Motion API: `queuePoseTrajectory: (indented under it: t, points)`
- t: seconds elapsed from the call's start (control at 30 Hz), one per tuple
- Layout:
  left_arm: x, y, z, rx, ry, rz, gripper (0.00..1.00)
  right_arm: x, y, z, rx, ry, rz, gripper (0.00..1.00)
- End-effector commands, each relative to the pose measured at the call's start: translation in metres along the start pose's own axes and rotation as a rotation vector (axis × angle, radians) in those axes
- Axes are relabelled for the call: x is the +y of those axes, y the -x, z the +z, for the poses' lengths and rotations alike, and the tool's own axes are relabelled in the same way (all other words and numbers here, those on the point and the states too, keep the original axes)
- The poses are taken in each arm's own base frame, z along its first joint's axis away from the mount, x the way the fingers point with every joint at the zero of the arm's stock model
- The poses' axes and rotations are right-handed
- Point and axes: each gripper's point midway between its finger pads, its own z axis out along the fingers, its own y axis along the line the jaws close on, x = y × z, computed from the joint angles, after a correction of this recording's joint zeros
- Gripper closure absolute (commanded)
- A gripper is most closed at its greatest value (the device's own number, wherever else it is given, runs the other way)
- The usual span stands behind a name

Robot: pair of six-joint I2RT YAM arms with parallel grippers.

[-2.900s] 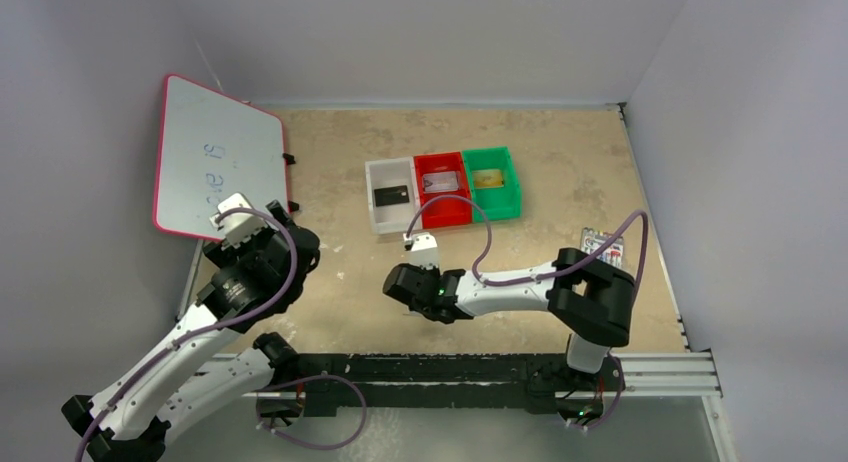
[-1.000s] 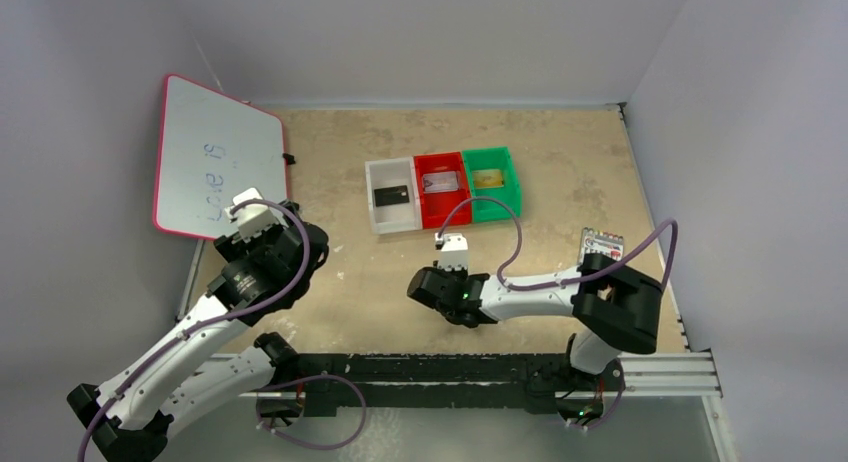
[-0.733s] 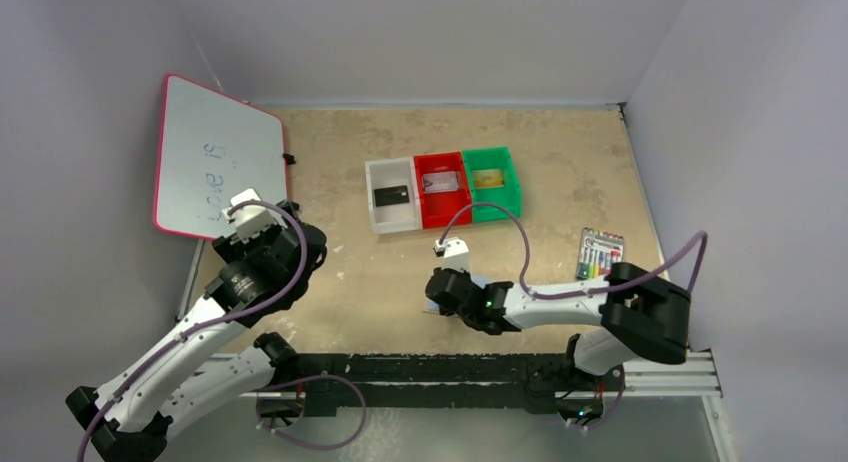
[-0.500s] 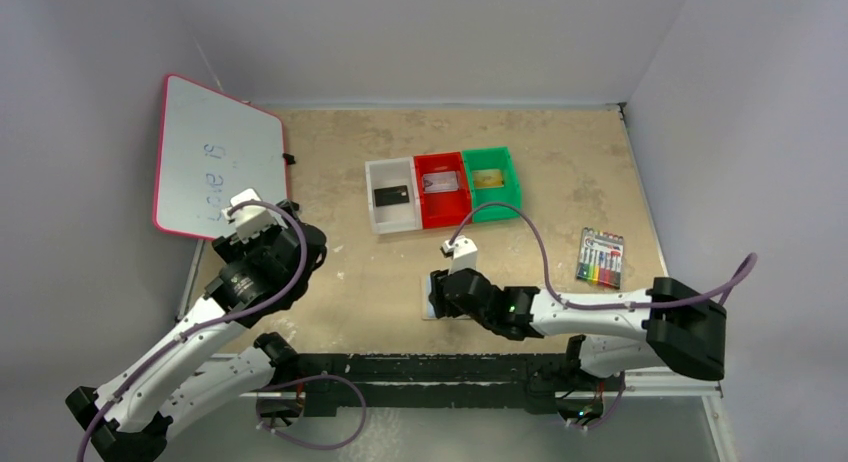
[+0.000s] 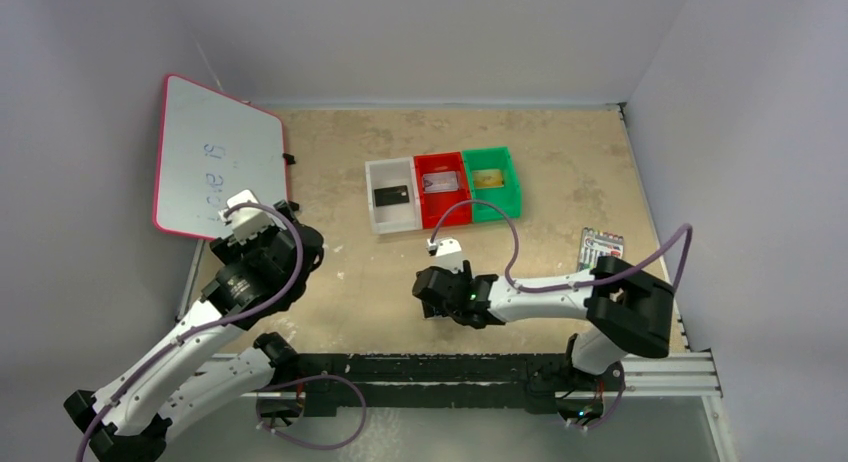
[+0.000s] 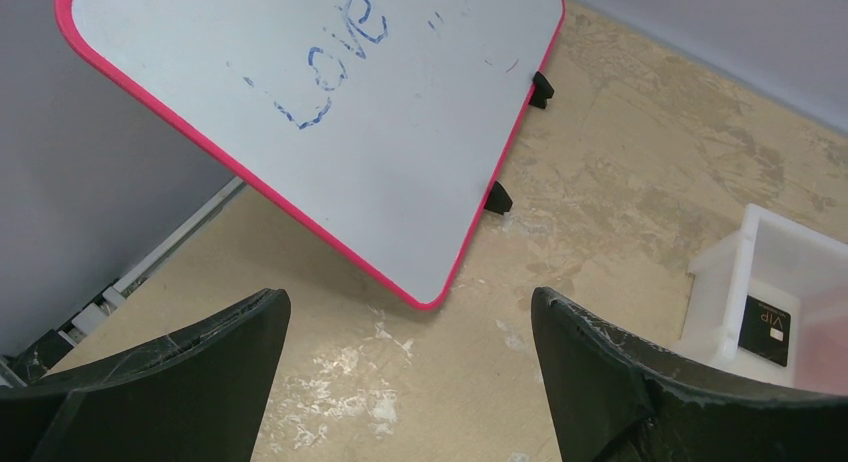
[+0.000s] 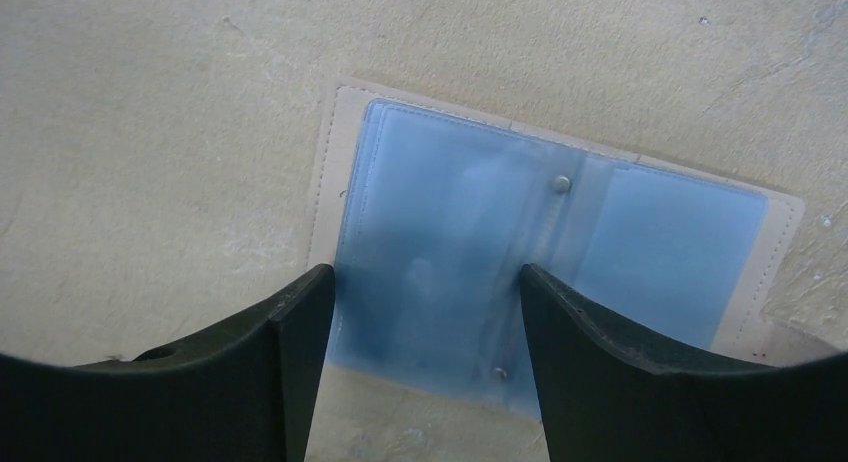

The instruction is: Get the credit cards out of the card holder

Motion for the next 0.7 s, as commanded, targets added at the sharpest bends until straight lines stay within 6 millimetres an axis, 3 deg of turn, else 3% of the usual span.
queuePoseTrajectory:
  t: [0.0, 0.23, 0.3, 0.33, 0.5, 0.67]
  points:
    - [-0.001, 0.016, -0.001, -0.027, 0.002, -0.055, 0.09, -0.005, 0.004, 0.004, -0.005, -0.101, -0.027, 0.31]
    - [-0.001, 0.016, -0.001, -0.026, 0.002, -0.054, 0.09, -0.019, -0.025, 0.017, 0.061, -0.221, -0.093, 0.34]
    - [-0.001, 0.016, -0.001, -0.026, 0.001, -0.053, 0.09, -0.022, -0.029, 0.019, 0.069, -0.24, -0.096, 0.44]
    - [-0.001, 0.015, -0.001, -0.025, 0.002, -0.05, 0.09, -0.021, -0.033, 0.018, 0.083, -0.223, -0.076, 0.64]
    - [-0.002, 0.015, -0.001, -0.023, 0.0, -0.048, 0.09, -0.007, -0.02, 0.012, 0.042, -0.127, -0.03, 0.77]
    - [-0.003, 0.015, -0.001, -0.021, 0.001, -0.042, 0.09, 0.0, -0.002, 0.006, -0.003, -0.07, 0.044, 0.83]
